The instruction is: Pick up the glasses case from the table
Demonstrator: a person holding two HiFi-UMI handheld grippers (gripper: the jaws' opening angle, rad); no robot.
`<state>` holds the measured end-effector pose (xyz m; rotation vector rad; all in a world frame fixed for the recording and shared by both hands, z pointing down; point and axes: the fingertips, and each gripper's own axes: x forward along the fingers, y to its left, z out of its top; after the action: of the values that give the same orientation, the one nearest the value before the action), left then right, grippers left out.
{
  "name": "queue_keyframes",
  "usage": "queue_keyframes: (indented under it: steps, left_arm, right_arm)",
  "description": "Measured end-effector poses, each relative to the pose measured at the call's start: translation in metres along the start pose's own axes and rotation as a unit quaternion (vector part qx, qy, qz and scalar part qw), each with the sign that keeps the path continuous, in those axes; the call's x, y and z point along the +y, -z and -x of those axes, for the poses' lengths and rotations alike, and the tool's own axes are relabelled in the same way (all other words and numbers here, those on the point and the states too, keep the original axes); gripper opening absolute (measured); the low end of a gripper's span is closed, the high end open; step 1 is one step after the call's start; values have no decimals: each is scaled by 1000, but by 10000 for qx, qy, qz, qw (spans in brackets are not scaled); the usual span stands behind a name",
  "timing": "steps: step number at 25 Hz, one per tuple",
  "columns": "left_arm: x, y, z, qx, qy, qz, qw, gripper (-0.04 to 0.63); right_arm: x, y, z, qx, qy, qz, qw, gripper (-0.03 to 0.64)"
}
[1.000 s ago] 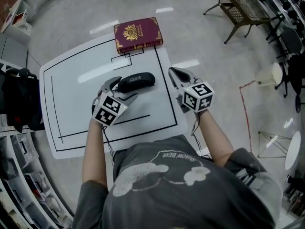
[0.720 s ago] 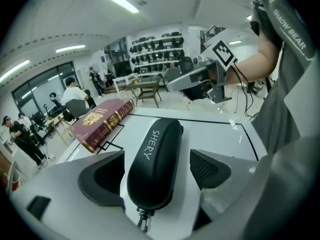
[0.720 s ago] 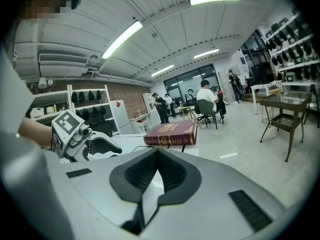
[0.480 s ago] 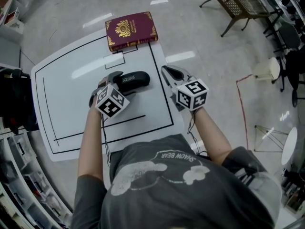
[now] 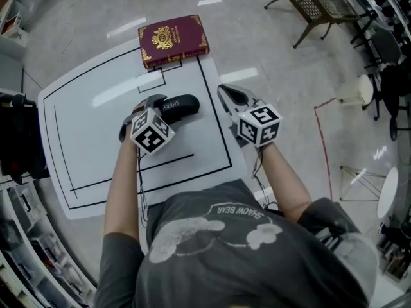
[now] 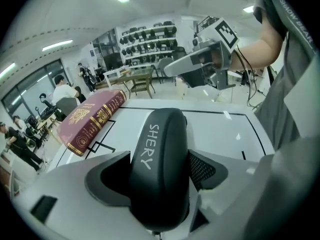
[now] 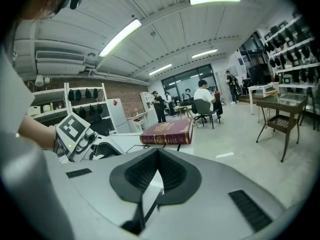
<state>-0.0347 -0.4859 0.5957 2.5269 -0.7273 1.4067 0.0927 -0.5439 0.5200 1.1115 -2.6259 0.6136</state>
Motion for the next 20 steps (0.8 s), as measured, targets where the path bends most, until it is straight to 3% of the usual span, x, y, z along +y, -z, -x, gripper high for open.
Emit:
queue_keyframes:
  steps: [5,10,16,20]
  left_arm:
    - [6,-9,25,-528,-285,587,9965,345]
    - [4,-12,68,-1008,-481,1207,9864,344]
    - [-8,4,112,-1513,-569,1706,9720,344]
    - [-25,23,143,-1644,-663,1851,9666,344]
  right_arm:
    - [12,-9,6,-100,10,43,9999,0]
    - [31,-16,13,-170,-8,126,9998,0]
    - [63,-20,20,-233,-78,252,9994,0]
    - [94,-18,27,-306,-112,253,9991,0]
